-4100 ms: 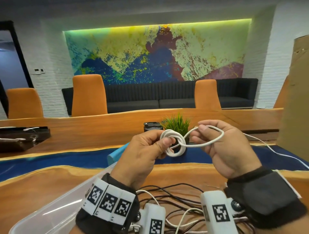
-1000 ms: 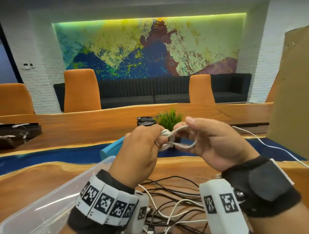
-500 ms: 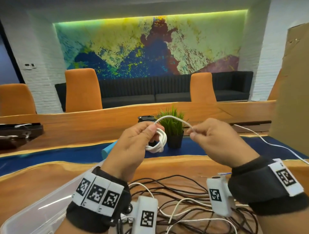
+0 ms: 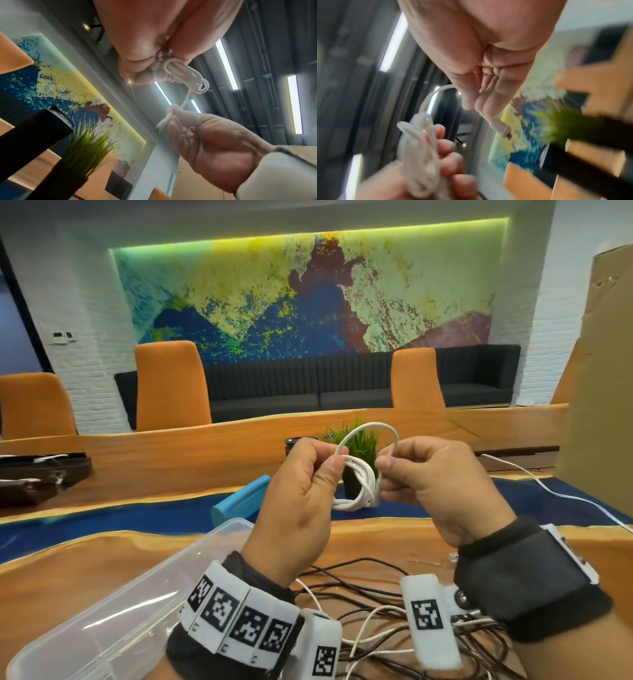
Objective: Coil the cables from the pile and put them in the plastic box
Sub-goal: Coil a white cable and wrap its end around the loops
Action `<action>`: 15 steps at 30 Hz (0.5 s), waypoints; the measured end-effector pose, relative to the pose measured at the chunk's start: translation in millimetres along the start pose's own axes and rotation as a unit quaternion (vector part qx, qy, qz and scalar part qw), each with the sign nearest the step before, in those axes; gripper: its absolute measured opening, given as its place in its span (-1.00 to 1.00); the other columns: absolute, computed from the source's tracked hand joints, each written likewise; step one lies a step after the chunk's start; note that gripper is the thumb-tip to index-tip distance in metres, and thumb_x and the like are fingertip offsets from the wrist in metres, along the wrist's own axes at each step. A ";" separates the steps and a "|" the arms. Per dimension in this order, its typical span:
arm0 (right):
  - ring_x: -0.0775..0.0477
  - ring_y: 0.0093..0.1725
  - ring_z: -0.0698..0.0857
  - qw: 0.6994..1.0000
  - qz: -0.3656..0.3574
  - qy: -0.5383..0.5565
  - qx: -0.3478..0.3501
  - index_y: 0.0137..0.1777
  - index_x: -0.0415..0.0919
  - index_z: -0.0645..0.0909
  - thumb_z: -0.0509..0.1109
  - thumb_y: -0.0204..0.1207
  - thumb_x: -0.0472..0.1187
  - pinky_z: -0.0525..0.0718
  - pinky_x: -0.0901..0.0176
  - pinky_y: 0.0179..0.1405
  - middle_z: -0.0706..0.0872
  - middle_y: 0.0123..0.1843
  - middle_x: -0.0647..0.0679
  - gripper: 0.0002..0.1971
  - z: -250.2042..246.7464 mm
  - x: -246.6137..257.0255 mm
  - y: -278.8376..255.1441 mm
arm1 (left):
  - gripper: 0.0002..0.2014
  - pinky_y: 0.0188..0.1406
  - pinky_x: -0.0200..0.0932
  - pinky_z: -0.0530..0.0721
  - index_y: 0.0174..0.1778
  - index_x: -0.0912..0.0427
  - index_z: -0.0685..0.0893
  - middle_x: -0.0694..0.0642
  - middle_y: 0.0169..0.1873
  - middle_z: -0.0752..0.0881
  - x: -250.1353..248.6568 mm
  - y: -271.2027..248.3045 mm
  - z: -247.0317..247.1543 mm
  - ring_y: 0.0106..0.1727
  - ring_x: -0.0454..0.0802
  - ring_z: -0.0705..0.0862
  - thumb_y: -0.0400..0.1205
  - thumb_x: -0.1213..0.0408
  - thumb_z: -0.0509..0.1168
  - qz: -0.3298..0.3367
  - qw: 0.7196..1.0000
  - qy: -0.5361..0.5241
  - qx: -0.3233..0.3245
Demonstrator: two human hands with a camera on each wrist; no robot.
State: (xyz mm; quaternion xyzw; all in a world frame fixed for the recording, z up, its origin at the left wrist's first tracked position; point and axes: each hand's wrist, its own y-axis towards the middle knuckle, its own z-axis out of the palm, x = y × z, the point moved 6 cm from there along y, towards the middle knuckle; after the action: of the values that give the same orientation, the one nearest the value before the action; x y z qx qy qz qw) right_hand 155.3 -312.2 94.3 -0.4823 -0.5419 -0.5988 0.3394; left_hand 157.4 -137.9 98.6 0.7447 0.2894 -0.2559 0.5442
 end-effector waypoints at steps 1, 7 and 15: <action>-0.03 -0.36 0.72 0.995 0.035 0.095 0.012 0.05 -0.41 0.70 0.43 0.55 -0.34 0.79 0.20 -0.35 0.75 -0.27 -0.23 -0.86 2.9 -2.9 -0.5 | -0.84 -0.23 -0.39 0.59 0.06 0.04 0.64 -0.14 -0.19 0.72 -0.7 0.2 -0.4 -0.17 -0.22 0.66 0.76 0.16 0.15 0.008 1.000 -0.001 -0.004; -0.03 -0.29 0.71 0.939 0.123 0.313 0.075 0.23 -0.40 0.60 0.41 0.42 -0.26 0.80 0.21 -0.34 0.73 -0.20 -0.21 -0.61 23.0 -9.8 -2.9 | -0.83 -0.10 -0.02 0.75 0.07 0.01 0.65 0.00 -0.12 0.76 1.1 -0.8 0.5 -0.09 0.01 0.73 0.71 0.10 0.18 0.025 0.999 -0.034 -0.018; -0.09 -0.20 0.65 0.918 0.185 0.292 0.197 0.02 -0.19 0.74 0.42 0.41 -0.19 0.56 -0.05 -0.11 0.70 -0.20 -0.15 -0.79 42.8 -15.1 -18.5 | -0.83 -0.06 -0.07 0.74 0.10 -0.04 0.61 -0.08 -0.11 0.73 5.9 -2.1 1.4 -0.06 -0.04 0.72 0.69 0.07 0.16 0.034 0.999 -0.032 -0.027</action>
State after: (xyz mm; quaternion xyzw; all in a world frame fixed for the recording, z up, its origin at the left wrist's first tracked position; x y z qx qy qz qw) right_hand 151.7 -268.7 71.8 -0.3011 -0.4268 -0.5212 0.6749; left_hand 159.9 -137.8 92.7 0.7306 0.2533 -0.2524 0.5817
